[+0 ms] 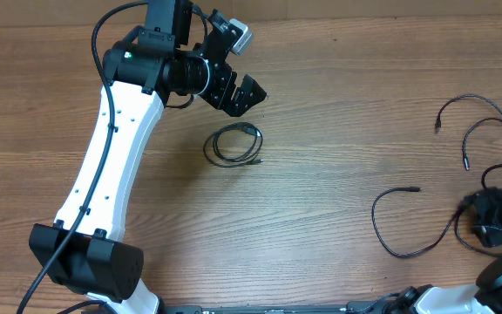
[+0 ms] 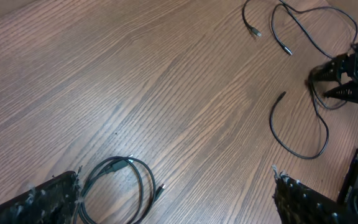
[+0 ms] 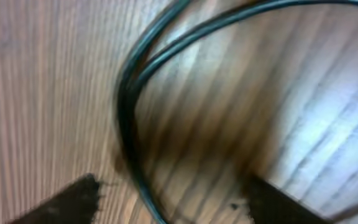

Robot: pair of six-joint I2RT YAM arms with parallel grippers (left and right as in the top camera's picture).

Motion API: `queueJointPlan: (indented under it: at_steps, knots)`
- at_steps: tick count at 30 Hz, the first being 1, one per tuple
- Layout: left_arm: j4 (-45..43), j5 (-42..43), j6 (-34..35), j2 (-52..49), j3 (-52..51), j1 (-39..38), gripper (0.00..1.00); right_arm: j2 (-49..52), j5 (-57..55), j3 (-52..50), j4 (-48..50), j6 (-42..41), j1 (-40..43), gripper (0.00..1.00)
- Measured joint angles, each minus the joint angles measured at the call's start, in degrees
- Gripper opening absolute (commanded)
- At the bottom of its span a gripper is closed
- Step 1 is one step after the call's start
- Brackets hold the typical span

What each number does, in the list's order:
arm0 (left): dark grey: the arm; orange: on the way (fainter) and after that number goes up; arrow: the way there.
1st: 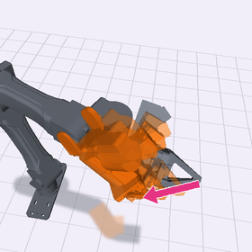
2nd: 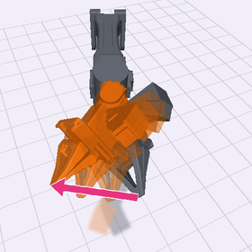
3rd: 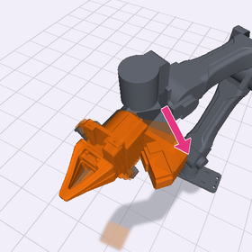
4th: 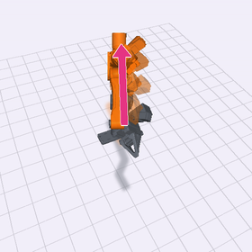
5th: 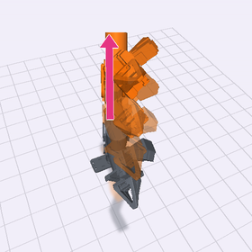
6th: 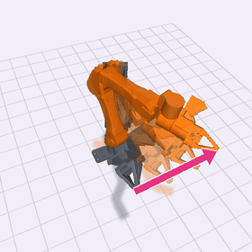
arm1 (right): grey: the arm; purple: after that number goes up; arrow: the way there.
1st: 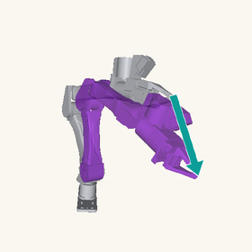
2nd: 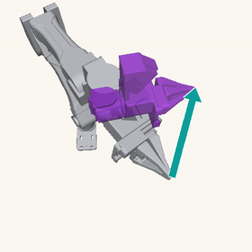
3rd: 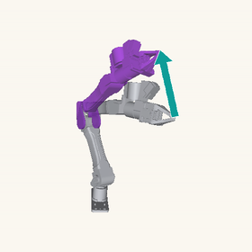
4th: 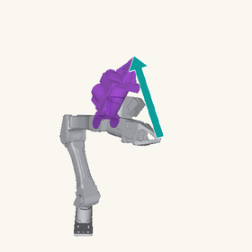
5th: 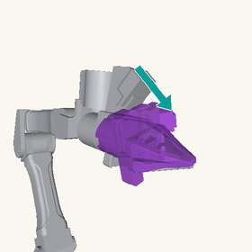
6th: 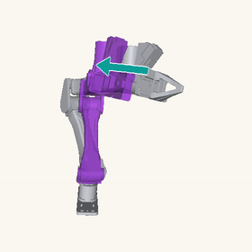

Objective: Untangle cables
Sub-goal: 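Reach the right gripper left to the small coiled cable and grasp it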

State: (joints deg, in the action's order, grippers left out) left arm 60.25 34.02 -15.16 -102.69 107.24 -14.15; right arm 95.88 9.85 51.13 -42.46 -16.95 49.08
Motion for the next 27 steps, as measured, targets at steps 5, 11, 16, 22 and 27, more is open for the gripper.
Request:
queueJointPlan:
  at_steps: [5, 11, 16, 22, 27]
  knots:
    - [0.0, 0.0, 0.0, 0.0, 0.0, 0.0, 1.0, 0.39, 3.17, 2.54, -3.98, 1.2, -3.08, 0.93]
    - [0.0, -0.02, 0.0, 0.0, 0.0, 0.0, 1.0, -4.07, 5.35, 12.96, -10.19, 1.95, -13.88, 0.93]
    - [0.0, 0.0, 0.0, 0.0, 0.0, 0.0, 1.0, -8.2, 5.95, 18.45, -11.15, 2.01, -24.48, 0.91]
    - [0.0, -0.02, 0.0, 0.0, 0.0, 0.0, 1.0, -8.39, 6.27, 18.71, -9.94, 1.97, -39.12, 0.91]
    - [-1.03, -2.89, 0.0, 0.0, 0.0, -0.02, 1.0, -7.89, 6.54, 18.71, -6.64, 1.99, -50.71, 0.91]
